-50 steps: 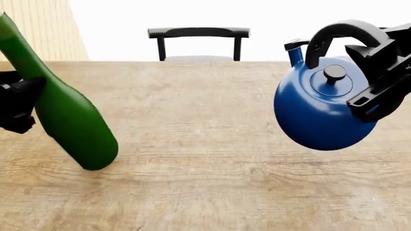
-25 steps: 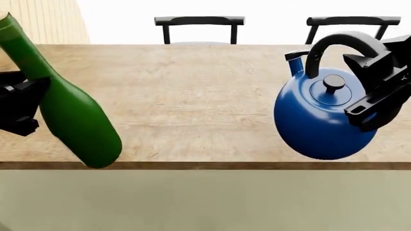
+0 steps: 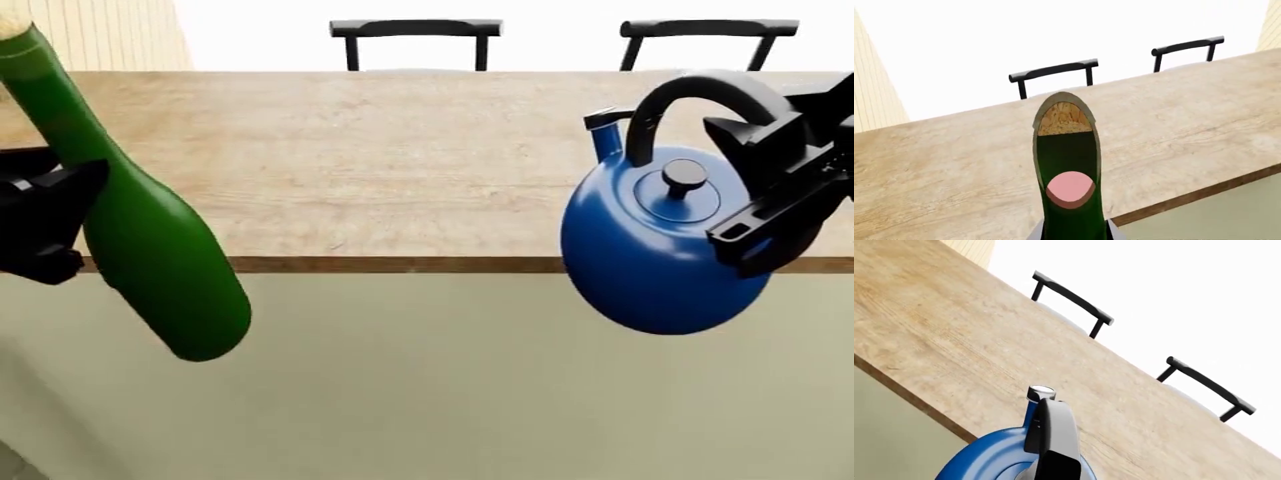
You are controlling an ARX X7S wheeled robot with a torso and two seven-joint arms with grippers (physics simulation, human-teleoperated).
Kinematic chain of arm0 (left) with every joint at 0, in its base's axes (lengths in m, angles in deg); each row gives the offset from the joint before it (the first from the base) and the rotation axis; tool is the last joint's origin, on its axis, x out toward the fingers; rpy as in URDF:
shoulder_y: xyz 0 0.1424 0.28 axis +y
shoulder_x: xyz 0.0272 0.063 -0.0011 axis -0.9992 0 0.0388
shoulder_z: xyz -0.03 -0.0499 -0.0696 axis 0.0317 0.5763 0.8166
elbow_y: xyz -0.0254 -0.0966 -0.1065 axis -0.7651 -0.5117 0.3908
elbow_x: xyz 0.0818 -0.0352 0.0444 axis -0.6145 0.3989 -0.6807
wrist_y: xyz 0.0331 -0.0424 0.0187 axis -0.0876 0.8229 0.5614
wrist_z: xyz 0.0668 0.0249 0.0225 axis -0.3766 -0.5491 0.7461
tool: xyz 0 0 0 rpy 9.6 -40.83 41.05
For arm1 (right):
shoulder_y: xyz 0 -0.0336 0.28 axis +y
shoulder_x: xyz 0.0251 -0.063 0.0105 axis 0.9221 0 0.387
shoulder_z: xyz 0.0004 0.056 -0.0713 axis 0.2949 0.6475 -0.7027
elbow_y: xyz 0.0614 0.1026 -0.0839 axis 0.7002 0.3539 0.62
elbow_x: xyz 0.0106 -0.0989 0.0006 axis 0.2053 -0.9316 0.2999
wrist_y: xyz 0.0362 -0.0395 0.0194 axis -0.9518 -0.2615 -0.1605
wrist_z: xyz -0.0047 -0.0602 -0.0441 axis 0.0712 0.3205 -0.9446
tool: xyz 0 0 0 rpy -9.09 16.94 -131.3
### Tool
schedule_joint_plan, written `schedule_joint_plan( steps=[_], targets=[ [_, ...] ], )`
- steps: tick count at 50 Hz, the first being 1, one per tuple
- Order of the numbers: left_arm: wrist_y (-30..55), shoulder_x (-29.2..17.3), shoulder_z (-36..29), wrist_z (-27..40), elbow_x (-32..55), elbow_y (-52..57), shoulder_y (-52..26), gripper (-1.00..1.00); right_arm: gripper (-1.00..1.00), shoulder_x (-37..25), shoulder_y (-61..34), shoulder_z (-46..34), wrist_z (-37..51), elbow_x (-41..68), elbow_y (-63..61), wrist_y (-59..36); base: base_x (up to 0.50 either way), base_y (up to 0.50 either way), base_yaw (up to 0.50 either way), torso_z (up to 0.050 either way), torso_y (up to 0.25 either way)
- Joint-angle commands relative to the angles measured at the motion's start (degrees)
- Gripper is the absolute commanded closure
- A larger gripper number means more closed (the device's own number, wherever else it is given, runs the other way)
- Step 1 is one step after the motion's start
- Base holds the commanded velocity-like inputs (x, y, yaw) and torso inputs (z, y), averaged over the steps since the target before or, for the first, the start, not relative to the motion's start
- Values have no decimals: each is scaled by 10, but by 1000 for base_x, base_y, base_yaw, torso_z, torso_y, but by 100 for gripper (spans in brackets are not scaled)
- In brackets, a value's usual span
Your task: Pick the kettle non electric and bottle and place them in the sink. Then turn on the water.
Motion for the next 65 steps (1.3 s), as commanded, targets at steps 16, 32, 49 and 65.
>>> schedule_joint_plan(
  steps=[16,32,49,65],
  targets=[
    [-7,-5,16,2,-11,1,-46,100,100,-2,11,13,5,-47,-9,23,0,0,375,1,2],
    [-9,-8,20,1,-11,4,-40,100,100,3,15,12,2,-47,-8,23,0,0,500,1,1],
    [-15,-13,25,-4,-13,3,-34,100,100,17,13,9,6,-47,-3,21,0,0,500,1,2],
    [-19,-22,32,-8,-13,6,-30,100,100,25,1,8,14,-33,3,13,0,0,500,1,2]
  ],
)
